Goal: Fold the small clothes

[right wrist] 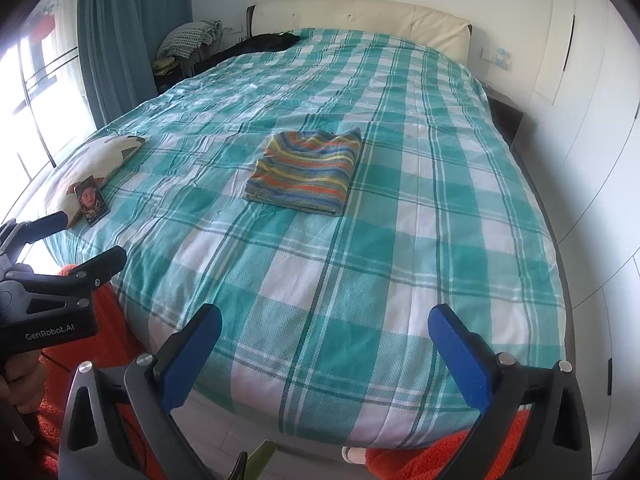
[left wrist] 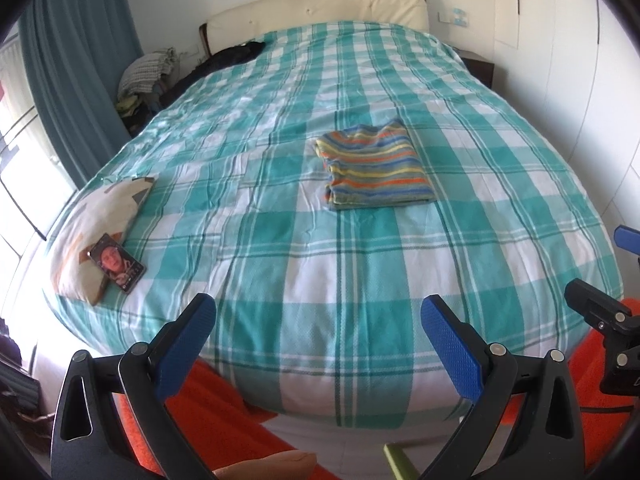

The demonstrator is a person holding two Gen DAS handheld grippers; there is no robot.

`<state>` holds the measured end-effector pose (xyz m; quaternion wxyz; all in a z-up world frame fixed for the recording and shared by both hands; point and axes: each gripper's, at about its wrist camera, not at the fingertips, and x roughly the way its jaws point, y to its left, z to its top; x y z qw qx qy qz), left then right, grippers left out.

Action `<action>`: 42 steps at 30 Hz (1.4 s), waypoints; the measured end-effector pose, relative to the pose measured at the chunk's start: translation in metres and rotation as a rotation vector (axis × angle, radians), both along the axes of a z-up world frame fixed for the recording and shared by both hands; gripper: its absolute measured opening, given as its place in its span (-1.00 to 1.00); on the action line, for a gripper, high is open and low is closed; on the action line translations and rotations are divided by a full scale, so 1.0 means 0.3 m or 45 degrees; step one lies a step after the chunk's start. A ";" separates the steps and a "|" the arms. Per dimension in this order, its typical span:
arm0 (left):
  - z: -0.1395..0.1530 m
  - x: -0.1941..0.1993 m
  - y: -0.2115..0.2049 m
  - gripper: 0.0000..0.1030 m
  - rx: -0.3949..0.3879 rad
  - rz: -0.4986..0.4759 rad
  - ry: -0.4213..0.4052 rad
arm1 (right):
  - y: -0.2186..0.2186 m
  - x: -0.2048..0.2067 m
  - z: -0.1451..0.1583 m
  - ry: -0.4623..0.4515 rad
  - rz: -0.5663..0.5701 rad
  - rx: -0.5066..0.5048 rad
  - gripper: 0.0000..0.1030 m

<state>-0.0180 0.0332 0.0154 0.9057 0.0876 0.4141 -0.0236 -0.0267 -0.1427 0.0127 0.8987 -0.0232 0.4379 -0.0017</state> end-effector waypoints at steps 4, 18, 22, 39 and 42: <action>0.008 -0.003 0.003 0.99 0.001 -0.004 -0.003 | 0.010 0.003 -0.001 0.012 -0.002 -0.011 0.98; 0.054 -0.013 0.030 0.99 -0.074 0.005 0.039 | 0.014 -0.013 0.041 0.008 -0.009 -0.018 0.98; 0.068 -0.015 0.022 0.99 -0.047 0.003 0.026 | 0.007 -0.021 0.060 0.004 -0.025 -0.019 0.98; 0.133 -0.049 -0.004 0.99 0.013 0.021 -0.068 | 0.046 -0.049 0.157 -0.019 -0.029 -0.087 0.98; 0.131 -0.037 -0.007 0.99 0.011 0.027 -0.058 | 0.045 -0.052 0.163 -0.029 -0.040 -0.092 0.98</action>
